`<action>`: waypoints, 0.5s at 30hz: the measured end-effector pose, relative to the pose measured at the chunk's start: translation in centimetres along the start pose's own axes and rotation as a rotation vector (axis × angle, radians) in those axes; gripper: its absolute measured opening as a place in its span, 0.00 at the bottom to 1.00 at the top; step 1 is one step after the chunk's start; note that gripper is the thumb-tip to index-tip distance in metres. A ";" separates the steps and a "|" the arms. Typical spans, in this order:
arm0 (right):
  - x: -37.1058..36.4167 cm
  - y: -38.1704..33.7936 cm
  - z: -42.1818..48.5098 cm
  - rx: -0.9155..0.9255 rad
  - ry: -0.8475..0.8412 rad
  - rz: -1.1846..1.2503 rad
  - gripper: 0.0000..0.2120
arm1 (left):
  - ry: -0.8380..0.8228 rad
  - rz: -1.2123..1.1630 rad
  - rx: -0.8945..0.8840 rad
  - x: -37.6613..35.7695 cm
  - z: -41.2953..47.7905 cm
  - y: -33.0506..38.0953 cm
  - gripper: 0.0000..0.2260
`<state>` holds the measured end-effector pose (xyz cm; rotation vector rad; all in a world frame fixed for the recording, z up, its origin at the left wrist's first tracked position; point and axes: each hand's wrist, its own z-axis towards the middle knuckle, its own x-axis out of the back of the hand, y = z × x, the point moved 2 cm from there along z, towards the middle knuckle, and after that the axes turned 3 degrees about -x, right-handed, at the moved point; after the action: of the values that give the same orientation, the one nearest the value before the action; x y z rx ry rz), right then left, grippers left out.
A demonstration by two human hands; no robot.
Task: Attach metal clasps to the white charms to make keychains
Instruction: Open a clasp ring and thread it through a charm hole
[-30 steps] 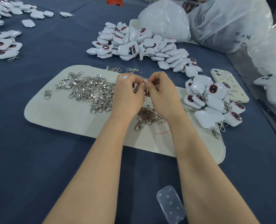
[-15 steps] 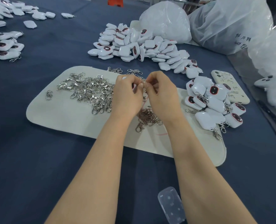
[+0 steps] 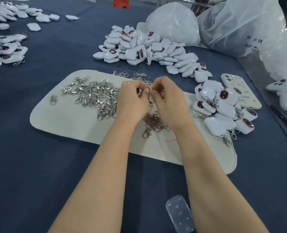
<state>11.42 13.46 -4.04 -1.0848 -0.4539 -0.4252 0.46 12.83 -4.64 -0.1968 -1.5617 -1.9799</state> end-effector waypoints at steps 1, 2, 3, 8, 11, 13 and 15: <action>0.0 0.0 0.0 0.007 0.002 -0.001 0.02 | -0.007 -0.015 0.014 0.0 0.1 -0.1 0.06; 0.0 -0.1 0.0 0.014 0.006 -0.005 0.02 | -0.011 -0.036 0.027 0.0 0.2 -0.1 0.06; 0.0 -0.1 0.0 0.022 0.011 -0.009 0.02 | -0.015 -0.055 0.037 0.0 0.2 -0.2 0.06; -0.2 0.1 0.1 0.005 0.040 -0.009 0.02 | 0.019 0.041 -0.006 0.0 0.1 0.0 0.05; -0.4 0.3 0.3 -0.037 0.059 -0.001 0.05 | 0.047 0.133 -0.049 -0.2 -0.3 0.4 0.05; -0.4 0.4 0.3 -0.062 0.058 -0.008 0.06 | 0.039 0.180 -0.073 -0.3 -0.5 0.7 0.06; -0.5 0.5 0.4 -0.083 0.033 -0.025 0.06 | 0.029 0.206 -0.091 -0.3 -0.7 0.8 0.06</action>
<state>11.25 14.11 -4.50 -1.1516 -0.4244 -0.4872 1.30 12.22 -4.33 -0.3505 -1.3756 -1.8846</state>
